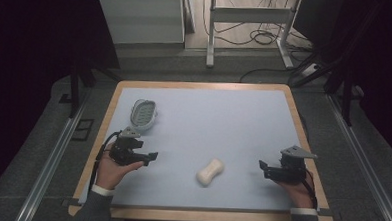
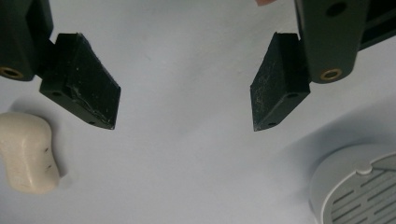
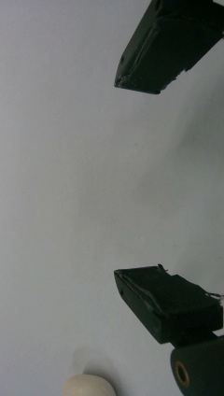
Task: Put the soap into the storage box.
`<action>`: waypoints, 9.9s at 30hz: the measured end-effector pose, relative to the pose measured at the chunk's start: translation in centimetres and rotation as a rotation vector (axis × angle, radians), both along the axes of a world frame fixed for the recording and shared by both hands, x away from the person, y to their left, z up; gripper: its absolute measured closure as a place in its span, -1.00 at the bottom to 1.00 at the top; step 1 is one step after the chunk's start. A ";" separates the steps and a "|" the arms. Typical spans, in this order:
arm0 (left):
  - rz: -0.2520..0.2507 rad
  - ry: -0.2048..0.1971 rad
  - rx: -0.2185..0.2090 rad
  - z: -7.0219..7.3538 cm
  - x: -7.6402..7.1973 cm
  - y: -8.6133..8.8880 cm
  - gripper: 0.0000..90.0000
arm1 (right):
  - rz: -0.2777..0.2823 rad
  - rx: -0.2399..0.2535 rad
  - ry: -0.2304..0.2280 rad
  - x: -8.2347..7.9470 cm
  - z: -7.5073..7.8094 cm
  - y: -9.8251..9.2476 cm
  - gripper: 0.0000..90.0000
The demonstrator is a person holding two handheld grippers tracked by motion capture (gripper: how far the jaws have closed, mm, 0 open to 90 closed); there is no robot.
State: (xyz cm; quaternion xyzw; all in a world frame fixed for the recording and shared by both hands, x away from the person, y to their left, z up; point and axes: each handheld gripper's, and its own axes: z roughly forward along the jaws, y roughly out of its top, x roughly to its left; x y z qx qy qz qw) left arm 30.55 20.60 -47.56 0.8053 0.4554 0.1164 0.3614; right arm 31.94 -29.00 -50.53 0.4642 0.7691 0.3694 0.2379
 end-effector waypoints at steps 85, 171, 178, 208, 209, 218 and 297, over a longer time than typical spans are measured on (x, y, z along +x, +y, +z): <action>-0.279 0.070 0.108 0.4 0.8 -14.7 -0.49 | -0.019 -0.031 -0.015 -0.3 0.0 -0.2 -0.81; -0.347 0.126 0.280 -2.9 2.0 -20.4 0.09 | -0.080 -0.034 -0.006 0.0 -0.2 -0.9 -0.81; -0.356 0.134 0.287 -3.2 1.8 -20.7 0.03 | -0.081 -0.033 -0.008 0.0 -0.2 -0.9 -0.81; -0.308 0.077 0.140 0.6 2.3 -15.8 0.10 | -0.090 -0.034 -0.009 0.0 -0.1 -1.1 -0.81; -0.302 0.075 0.137 0.8 2.4 -15.5 0.10 | -0.090 -0.034 -0.009 0.0 -0.1 -1.1 -0.81; -0.271 0.071 0.145 1.4 3.0 -14.1 0.10 | -0.094 -0.035 -0.005 0.0 -0.2 -1.1 -0.81; 0.034 0.096 0.136 3.7 10.2 -0.6 0.10 | -0.119 -0.044 0.021 0.3 -0.9 -1.3 -0.81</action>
